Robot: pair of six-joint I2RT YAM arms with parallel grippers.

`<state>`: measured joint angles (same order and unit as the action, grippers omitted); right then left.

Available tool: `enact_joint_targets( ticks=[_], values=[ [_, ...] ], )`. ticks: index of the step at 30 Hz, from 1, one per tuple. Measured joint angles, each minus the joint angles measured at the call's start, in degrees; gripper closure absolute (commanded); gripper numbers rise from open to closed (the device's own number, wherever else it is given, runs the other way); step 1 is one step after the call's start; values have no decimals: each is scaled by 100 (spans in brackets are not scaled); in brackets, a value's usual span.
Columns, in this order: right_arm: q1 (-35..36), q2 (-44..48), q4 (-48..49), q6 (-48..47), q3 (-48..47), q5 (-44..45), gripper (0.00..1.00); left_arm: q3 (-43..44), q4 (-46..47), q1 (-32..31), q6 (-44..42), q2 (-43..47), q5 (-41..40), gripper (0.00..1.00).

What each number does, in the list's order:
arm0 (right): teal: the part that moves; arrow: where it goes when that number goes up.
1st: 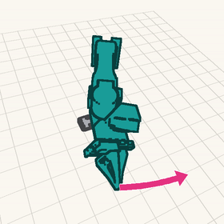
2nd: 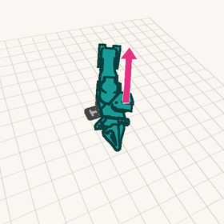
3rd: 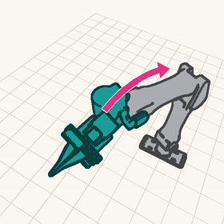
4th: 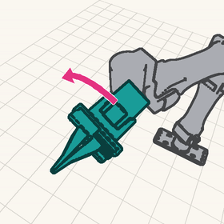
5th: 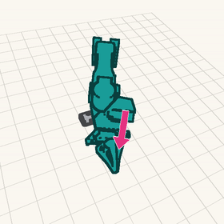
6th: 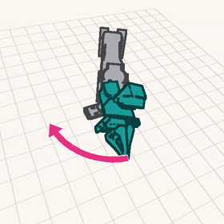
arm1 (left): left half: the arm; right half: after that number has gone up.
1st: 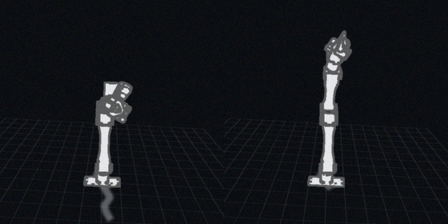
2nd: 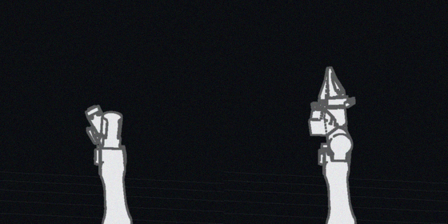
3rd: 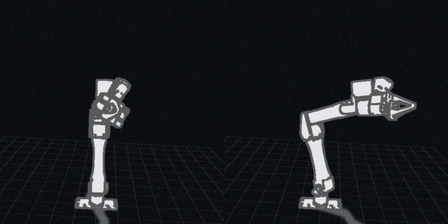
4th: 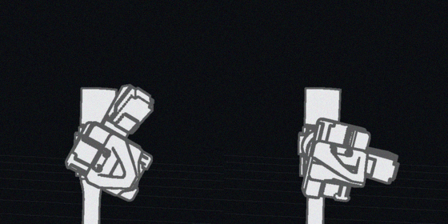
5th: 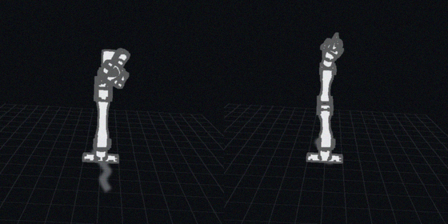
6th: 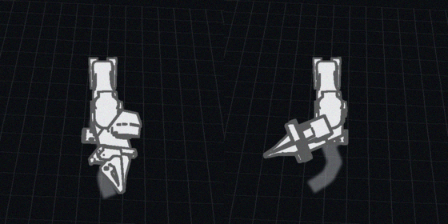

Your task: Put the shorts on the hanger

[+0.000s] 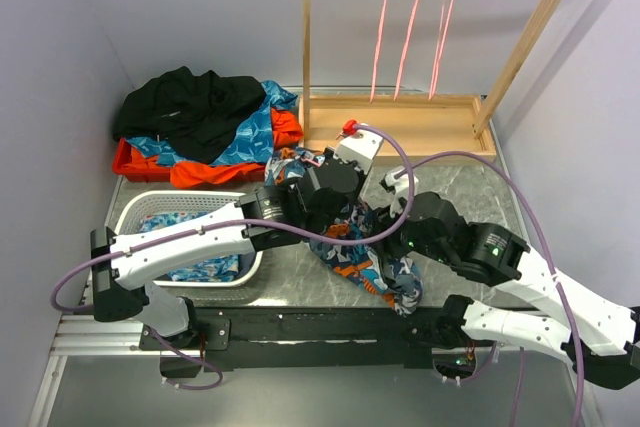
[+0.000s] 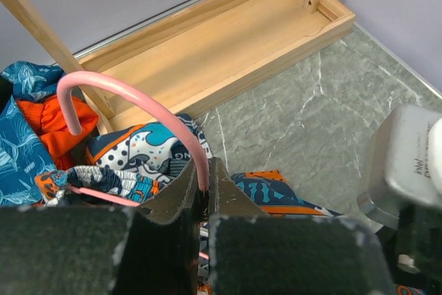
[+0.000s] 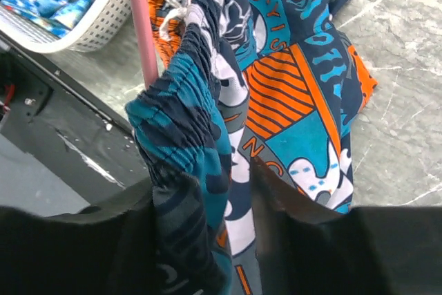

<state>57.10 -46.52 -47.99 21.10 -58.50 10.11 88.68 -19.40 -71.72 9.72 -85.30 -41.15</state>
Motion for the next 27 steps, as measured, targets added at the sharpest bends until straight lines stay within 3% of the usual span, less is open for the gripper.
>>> enact_joint_targets(
  ticks=[2,3,4,7,8,10,13,14,17,27],
  values=[
    [4,-2,39,28,85,42,72,-61,31,0,0,-11,-9,99],
    [9,-4,59,35,120,81,89,-72,42,0,0,-33,-13,99],
    [15,7,90,55,162,118,98,-72,70,0,2,-59,-24,99],
    [48,74,170,52,240,125,100,-72,221,7,0,-155,-24,92],
    [83,118,208,68,271,125,100,-72,262,9,2,-177,-20,73],
    [87,227,243,98,348,166,100,-72,330,7,-9,-210,-24,60],
    [83,391,273,262,509,378,100,-37,363,7,22,-225,-48,30],
    [76,446,275,328,568,450,100,-13,363,7,2,-232,-57,15],
    [74,656,315,511,765,675,100,55,393,7,7,-229,-74,1],
    [48,1086,269,1355,1134,1543,100,52,457,7,140,203,-240,3]
  ],
)
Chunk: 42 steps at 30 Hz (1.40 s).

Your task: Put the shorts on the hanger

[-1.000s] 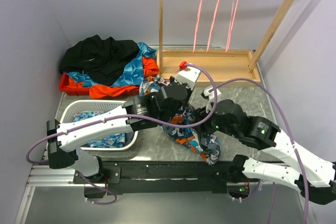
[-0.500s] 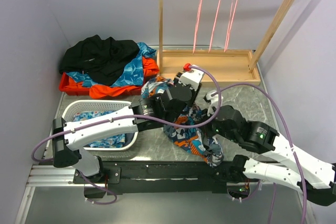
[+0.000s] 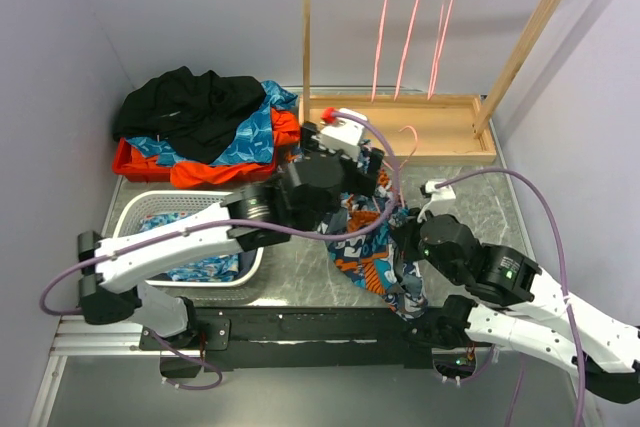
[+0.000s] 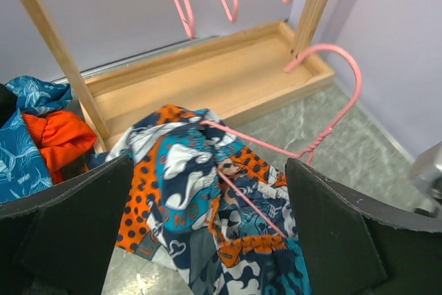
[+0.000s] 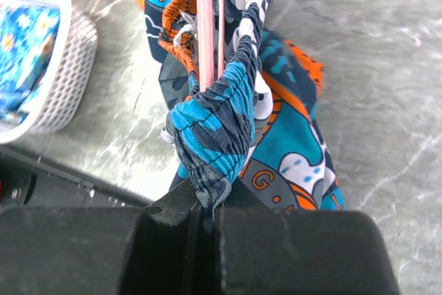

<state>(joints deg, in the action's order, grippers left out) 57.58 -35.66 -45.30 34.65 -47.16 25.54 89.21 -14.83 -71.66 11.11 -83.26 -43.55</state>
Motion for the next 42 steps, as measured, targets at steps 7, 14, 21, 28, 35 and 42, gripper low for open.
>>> enact_joint_targets(
  ticks=[7,14,21,28,35,42],
  values=[
    [-459,85,-146,391,186,289,100,-284,81,0,168,898,-26,4],
    [-2076,140,70,177,223,-175,100,-540,52,0,321,1368,-13,3],
    [-3685,-459,428,-361,-146,-855,100,-769,-297,0,588,1526,105,4],
    [-5412,-1554,785,-957,-962,-1891,100,-1143,-570,0,778,2090,319,4],
    [-5812,-2905,680,-1427,-3018,-2260,100,-1947,-671,0,874,2555,297,4],
    [-5851,-4079,142,-2048,-5025,-2179,100,-3084,-535,179,1073,2702,181,3]
  ],
)
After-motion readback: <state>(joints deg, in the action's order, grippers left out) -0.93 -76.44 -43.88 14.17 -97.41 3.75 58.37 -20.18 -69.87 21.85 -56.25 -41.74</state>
